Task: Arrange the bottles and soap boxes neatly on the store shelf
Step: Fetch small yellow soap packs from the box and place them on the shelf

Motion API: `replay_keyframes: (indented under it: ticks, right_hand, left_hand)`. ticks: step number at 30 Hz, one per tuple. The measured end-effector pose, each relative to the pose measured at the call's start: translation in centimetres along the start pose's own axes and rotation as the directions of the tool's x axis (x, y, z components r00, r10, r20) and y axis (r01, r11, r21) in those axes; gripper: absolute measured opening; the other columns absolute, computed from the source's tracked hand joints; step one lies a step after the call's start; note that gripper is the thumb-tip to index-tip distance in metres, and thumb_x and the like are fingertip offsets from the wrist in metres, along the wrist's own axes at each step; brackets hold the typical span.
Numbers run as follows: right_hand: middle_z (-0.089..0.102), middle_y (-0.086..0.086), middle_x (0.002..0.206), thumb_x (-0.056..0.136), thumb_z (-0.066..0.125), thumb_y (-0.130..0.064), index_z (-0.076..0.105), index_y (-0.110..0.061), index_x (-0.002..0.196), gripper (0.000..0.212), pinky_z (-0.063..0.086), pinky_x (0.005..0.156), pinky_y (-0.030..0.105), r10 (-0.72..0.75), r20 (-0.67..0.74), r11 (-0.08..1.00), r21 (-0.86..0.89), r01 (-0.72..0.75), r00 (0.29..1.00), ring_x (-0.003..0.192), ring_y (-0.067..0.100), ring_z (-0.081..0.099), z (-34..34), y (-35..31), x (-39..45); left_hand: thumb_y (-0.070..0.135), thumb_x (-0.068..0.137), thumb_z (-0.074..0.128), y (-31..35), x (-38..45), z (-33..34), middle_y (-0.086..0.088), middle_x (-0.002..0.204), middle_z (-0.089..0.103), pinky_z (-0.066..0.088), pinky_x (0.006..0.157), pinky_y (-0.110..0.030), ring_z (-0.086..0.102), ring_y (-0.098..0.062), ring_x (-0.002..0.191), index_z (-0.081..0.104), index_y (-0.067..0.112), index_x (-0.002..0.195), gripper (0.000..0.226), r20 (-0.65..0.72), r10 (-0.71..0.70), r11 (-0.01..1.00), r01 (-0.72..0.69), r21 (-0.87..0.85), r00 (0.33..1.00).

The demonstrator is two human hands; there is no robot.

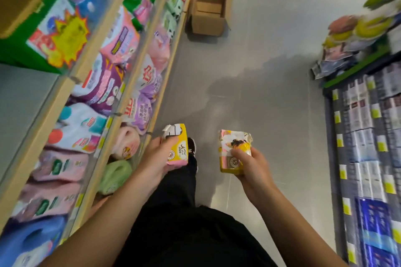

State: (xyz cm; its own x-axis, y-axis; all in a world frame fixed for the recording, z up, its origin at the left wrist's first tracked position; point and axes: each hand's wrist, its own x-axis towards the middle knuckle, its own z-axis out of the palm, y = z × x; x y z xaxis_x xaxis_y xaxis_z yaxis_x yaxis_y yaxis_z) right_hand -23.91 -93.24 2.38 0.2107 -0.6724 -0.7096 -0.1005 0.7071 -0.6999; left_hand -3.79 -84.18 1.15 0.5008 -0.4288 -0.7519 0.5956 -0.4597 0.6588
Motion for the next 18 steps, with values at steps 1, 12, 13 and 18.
replay_keyframes:
  ticks: [1, 12, 13, 18]
  right_hand:
    - [0.074, 0.011, 0.1, 0.088, 0.063, -0.007, 0.066, -0.012, 0.108, 0.02, 0.057, 0.069, 0.033, -0.005, -0.017, 1.0, 0.015, 0.006, 1.0, 0.091, 0.026, 0.072, 0.0, -1.4, 1.5]
    - [0.075, 0.011, 0.096, 0.087, 0.065, -0.009, 0.066, -0.011, 0.106, 0.019, 0.056, 0.087, 0.05, 0.034, -0.261, 0.989, 0.15, 0.006, 0.965, 0.091, 0.029, 0.071, -2.8, -15.6, 14.8]
    - [0.075, 0.011, 0.094, 0.087, 0.065, -0.008, 0.067, -0.011, 0.105, 0.018, 0.055, 0.086, 0.049, 0.037, -0.268, 0.986, 0.167, 0.009, 0.963, 0.09, 0.029, 0.072, -3.4, -16.8, 16.2]
    - [0.076, 0.004, 0.089, 0.088, 0.065, -0.009, 0.067, -0.016, 0.099, 0.014, 0.06, 0.078, 0.042, 0.047, -0.279, 0.982, 0.19, 0.008, 0.959, 0.084, 0.022, 0.074, -6.9, -23.6, 25.2]
  left_hand:
    - [0.02, 0.089, 0.069, 1.4, 1.5, 1.7, -0.012, 0.086, 0.071, 0.059, 0.056, -0.04, 0.073, -0.024, 0.07, 0.064, 0.013, 0.1, 0.014, 0.026, -0.002, 1.0, 0.001, 0.014, 1.0]
    - [0.019, 0.088, 0.065, 16.2, 14.4, 21.2, -0.012, 0.083, 0.072, 0.055, 0.049, -0.033, 0.07, -0.024, 0.058, 0.063, 0.01, 0.103, 0.018, 0.314, -0.121, 0.915, -0.017, 0.404, 0.942]
    - [0.019, 0.088, 0.065, 17.2, 15.5, 22.9, -0.01, 0.08, 0.072, 0.056, 0.05, -0.034, 0.07, -0.023, 0.058, 0.064, 0.01, 0.103, 0.017, 0.324, -0.132, 0.904, -0.021, 0.428, 0.937]
    - [0.022, 0.089, 0.068, 21.4, 21.6, 32.1, -0.007, 0.078, 0.073, 0.058, 0.058, -0.038, 0.073, -0.021, 0.062, 0.065, 0.015, 0.103, 0.016, 0.288, -0.148, 0.905, 0.012, 0.425, 0.946]
